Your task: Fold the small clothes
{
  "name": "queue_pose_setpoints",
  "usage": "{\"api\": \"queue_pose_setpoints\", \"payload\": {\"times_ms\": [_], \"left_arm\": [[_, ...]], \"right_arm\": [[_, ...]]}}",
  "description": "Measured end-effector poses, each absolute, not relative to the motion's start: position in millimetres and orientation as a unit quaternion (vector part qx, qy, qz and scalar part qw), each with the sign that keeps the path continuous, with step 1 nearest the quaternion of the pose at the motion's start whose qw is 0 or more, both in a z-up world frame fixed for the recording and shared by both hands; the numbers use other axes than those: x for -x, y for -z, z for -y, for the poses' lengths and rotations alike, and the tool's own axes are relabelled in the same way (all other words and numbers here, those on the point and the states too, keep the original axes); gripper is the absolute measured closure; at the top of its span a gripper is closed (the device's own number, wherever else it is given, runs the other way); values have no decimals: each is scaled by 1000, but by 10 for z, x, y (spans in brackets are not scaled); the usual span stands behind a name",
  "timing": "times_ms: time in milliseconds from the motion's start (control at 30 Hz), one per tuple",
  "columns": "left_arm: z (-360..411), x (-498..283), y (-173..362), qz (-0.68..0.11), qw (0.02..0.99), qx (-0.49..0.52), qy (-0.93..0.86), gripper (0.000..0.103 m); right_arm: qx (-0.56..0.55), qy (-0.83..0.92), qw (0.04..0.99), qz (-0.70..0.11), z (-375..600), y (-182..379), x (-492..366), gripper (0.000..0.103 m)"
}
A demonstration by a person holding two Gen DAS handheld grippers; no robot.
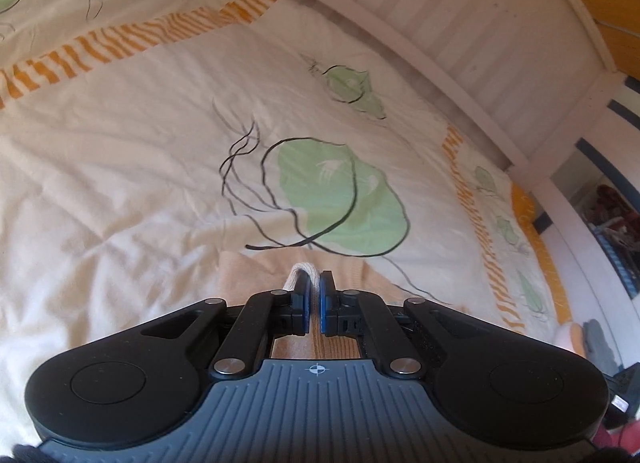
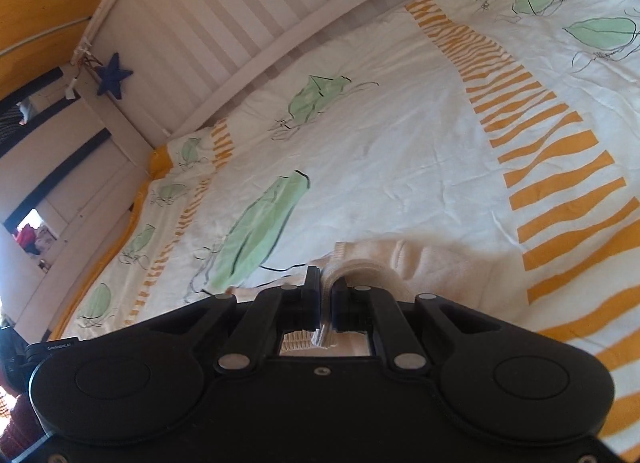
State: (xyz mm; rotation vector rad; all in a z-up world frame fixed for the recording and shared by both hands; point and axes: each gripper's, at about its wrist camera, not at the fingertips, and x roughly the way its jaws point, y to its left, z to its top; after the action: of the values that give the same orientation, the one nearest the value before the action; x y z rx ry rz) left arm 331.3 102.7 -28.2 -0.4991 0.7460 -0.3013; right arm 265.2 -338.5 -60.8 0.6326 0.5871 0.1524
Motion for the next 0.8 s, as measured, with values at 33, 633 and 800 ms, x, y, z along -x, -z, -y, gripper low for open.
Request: {"api": "queue_pose_setpoints", "payload": {"times_ms": [33, 633, 800], "left_arm": [[-1036, -3358, 336, -363, 889, 243, 139, 99], [-1254, -3552, 563, -341, 908, 232, 74, 96], [-1085, -3269, 311, -314, 930, 155, 114, 48]], "right_arm": [[-308, -70, 904, -288, 3391, 647, -2685, 90], [-304, -29, 899, -313, 3450, 886, -2918, 79], [-263, -19, 926, -271, 3392, 644, -2780, 27]]}}
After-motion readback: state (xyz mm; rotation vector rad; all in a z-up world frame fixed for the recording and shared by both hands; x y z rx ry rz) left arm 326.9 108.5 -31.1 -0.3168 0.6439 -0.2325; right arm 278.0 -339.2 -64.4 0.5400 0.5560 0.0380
